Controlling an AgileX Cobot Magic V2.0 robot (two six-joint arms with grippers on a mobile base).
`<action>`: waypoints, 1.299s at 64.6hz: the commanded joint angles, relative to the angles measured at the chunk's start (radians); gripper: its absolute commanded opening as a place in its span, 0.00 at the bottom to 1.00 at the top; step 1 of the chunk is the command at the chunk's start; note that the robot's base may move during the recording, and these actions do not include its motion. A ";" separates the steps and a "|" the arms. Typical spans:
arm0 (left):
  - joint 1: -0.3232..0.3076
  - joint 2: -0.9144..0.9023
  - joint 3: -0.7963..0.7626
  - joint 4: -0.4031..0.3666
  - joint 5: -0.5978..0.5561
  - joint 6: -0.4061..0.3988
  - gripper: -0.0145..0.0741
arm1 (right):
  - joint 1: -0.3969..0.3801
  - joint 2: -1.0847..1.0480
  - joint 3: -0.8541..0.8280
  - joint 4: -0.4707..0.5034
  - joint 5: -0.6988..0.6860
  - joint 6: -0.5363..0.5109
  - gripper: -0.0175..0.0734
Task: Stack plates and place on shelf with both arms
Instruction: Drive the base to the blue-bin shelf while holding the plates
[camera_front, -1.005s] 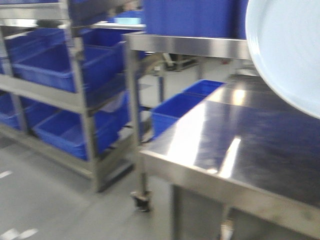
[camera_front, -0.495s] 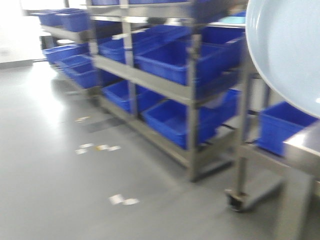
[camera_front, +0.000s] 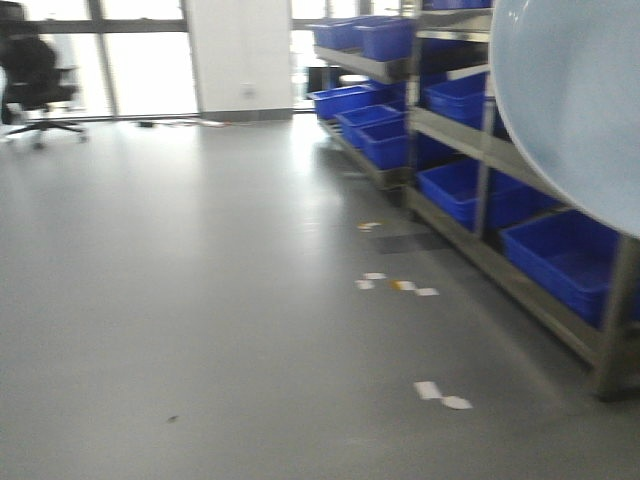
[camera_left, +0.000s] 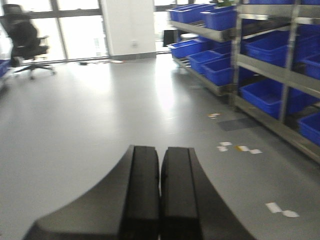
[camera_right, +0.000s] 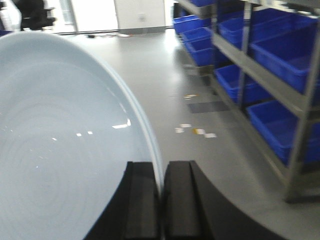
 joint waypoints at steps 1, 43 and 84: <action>0.001 0.006 -0.028 -0.003 -0.086 -0.003 0.26 | -0.003 0.004 -0.034 0.001 -0.100 0.007 0.26; 0.001 0.006 -0.028 -0.003 -0.086 -0.003 0.26 | -0.003 0.004 -0.034 0.001 -0.100 0.007 0.26; 0.001 0.006 -0.028 -0.003 -0.086 -0.003 0.26 | -0.003 0.004 -0.034 0.001 -0.100 0.007 0.26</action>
